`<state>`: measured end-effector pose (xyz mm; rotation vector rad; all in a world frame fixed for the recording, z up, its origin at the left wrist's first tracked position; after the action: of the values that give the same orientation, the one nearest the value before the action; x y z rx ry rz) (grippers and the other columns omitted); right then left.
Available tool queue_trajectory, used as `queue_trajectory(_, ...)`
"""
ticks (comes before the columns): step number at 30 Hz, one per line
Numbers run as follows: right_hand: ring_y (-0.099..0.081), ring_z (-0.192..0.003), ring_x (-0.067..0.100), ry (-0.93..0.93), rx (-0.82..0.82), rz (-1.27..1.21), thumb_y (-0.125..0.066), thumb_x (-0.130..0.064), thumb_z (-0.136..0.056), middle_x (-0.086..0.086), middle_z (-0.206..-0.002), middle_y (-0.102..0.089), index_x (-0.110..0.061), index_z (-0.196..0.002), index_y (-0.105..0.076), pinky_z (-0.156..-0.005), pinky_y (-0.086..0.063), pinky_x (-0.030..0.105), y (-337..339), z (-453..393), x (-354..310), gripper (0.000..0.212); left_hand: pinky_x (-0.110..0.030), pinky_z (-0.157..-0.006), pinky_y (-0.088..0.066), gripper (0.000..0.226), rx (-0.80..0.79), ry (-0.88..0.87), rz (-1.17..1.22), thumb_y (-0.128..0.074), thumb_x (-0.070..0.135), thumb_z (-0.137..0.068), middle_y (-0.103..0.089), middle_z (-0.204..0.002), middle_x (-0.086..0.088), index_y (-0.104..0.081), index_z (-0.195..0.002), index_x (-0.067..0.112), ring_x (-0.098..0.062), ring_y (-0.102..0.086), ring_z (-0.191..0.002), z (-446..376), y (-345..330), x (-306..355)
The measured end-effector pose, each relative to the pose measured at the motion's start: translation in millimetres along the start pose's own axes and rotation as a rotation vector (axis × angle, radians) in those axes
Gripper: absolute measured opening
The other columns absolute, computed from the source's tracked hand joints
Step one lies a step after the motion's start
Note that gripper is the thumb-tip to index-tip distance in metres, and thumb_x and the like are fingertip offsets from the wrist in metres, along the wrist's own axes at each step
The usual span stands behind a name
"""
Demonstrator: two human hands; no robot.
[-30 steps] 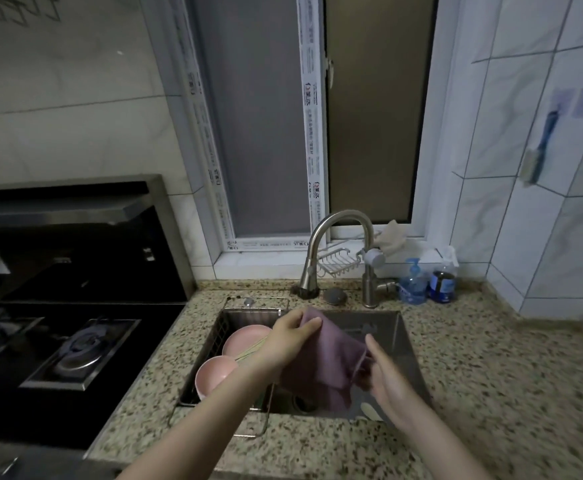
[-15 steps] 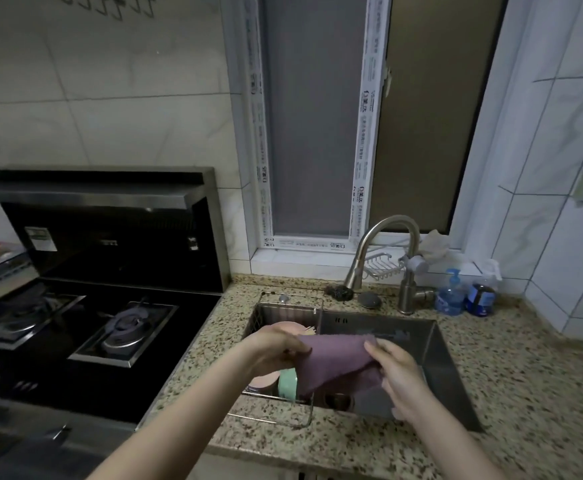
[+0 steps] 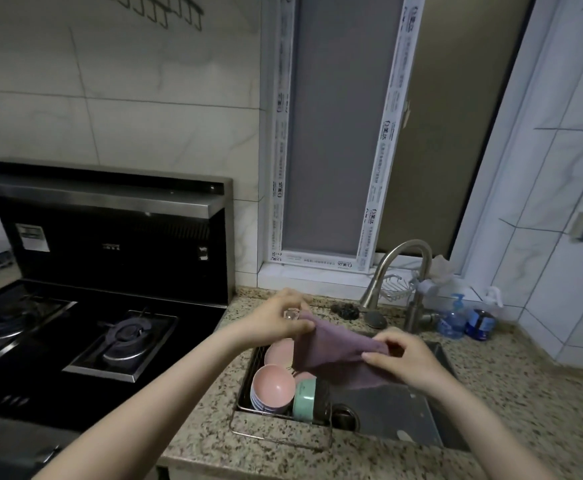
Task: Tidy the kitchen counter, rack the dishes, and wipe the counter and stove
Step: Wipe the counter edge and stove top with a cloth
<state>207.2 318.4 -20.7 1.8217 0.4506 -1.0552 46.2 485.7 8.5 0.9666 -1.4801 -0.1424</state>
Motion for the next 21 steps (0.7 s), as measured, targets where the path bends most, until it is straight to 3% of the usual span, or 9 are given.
queue_trajectory(3,-0.063,-0.091,0.021,-0.101,0.059,-0.591,-0.067,-0.009,-0.075,0.008,-0.097,-0.070,-0.012,-0.093,-0.069,-0.075,-0.050,0.025,-12.2,-1.9,-3.7,0.019,-0.017,-0.062,-0.047,0.006,-0.014,0.099,0.610,-0.059,0.008,-0.090,-0.059,-0.081,0.003,-0.060,-0.087,0.013,-0.008,-0.055,-0.073,11.0,0.4,-10.0)
queue_trajectory(6,-0.068,-0.088,0.026,-0.358,0.021,-1.215,-0.058,-0.034,-0.083,0.014,-0.096,-0.072,-0.005,-0.107,-0.069,-0.079,-0.052,0.036,-66.1,2.5,-5.8,0.040,-0.017,-0.050,-0.043,0.008,0.103,0.245,0.808,-0.060,0.014,-0.089,-0.056,-0.068,0.007,-0.060,-0.084,0.020,-0.006,-0.049,-0.058,15.9,-19.2,-31.7)
queue_trajectory(8,-0.069,-0.090,0.026,-0.452,0.057,-1.302,-0.045,-0.051,-0.091,0.017,-0.104,-0.069,0.002,-0.118,-0.063,-0.084,-0.051,0.039,-105.4,5.0,-5.9,0.062,-0.016,-0.047,-0.040,0.012,0.228,0.311,0.730,-0.065,0.013,-0.086,-0.057,-0.064,0.006,-0.060,-0.077,0.019,-0.008,-0.049,-0.057,19.2,-25.6,-48.9)
queue_trajectory(9,-0.070,-0.089,0.030,-0.497,0.069,-1.353,-0.042,-0.059,-0.089,0.019,-0.105,-0.069,0.001,-0.114,-0.066,-0.083,-0.050,0.041,-124.9,5.5,-3.5,0.070,-0.017,-0.048,-0.040,0.015,0.272,0.319,0.625,-0.067,0.012,-0.084,-0.057,-0.063,0.007,-0.060,-0.073,0.019,-0.009,-0.050,-0.059,21.2,-26.0,-58.7)
queue_trajectory(11,-0.068,-0.088,0.040,-0.591,0.079,-1.486,-0.042,-0.067,-0.083,0.024,-0.106,-0.068,0.001,-0.101,-0.072,-0.082,-0.049,0.046,-160.0,7.5,-1.7,0.077,-0.019,-0.058,-0.041,0.017,0.305,0.323,0.376,-0.070,0.013,-0.080,-0.055,-0.063,0.008,-0.060,-0.068,0.020,-0.009,-0.051,-0.066,28.8,-23.0,-79.2)
queue_trajectory(13,-0.063,-0.095,0.043,-0.683,0.138,-1.530,-0.045,-0.066,-0.083,0.026,-0.107,-0.067,0.001,-0.104,-0.069,-0.086,-0.046,0.049,-190.3,6.0,4.1,0.074,-0.019,-0.064,-0.040,0.008,0.325,0.363,0.239,-0.072,0.018,-0.078,-0.059,-0.069,0.005,-0.067,-0.073,0.019,-0.008,-0.052,-0.069,39.4,-14.1,-105.3)
queue_trajectory(15,-0.060,-0.096,0.040,-0.734,0.207,-1.522,-0.046,-0.062,-0.085,0.023,-0.100,-0.069,-0.005,-0.108,-0.065,-0.086,-0.046,0.048,-202.4,8.3,11.1,0.064,-0.020,-0.070,-0.043,0.008,0.372,0.413,0.256,-0.070,0.021,-0.082,-0.068,-0.084,-0.002,-0.072,-0.084,0.014,-0.011,-0.059,-0.076,51.6,-8.2,-124.6)
queue_trajectory(18,-0.058,-0.089,0.036,-0.762,0.355,-1.530,-0.045,-0.057,-0.089,0.017,-0.090,-0.070,-0.010,-0.103,-0.063,-0.081,-0.046,0.042,-214.8,11.9,29.2,0.052,-0.031,-0.077,-0.048,0.016,0.400,0.561,0.423,-0.058,0.018,-0.091,-0.068,-0.103,-0.012,-0.070,-0.096,0.008,-0.028,-0.063,-0.096,74.4,-0.6,-165.1)
queue_trajectory(21,-0.057,-0.086,0.033,-0.759,0.501,-1.506,-0.042,-0.052,-0.093,0.013,-0.093,-0.065,-0.011,-0.097,-0.062,-0.086,-0.044,0.043,-213.5,15.0,48.4,0.046,-0.026,-0.057,-0.040,0.020,0.349,0.707,0.533,-0.050,0.025,-0.095,-0.060,-0.096,-0.008,-0.065,-0.098,0.012,-0.019,-0.056,-0.073,95.7,3.0,-203.5)
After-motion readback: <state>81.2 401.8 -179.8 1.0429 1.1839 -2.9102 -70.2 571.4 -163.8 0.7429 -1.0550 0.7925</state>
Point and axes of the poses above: each hand's wrist, its own z-axis away from the middle knuckle, its own y-axis out of the back of the hand, x = y × z, the point moved 4 cm from there along -z, towards the middle knuckle
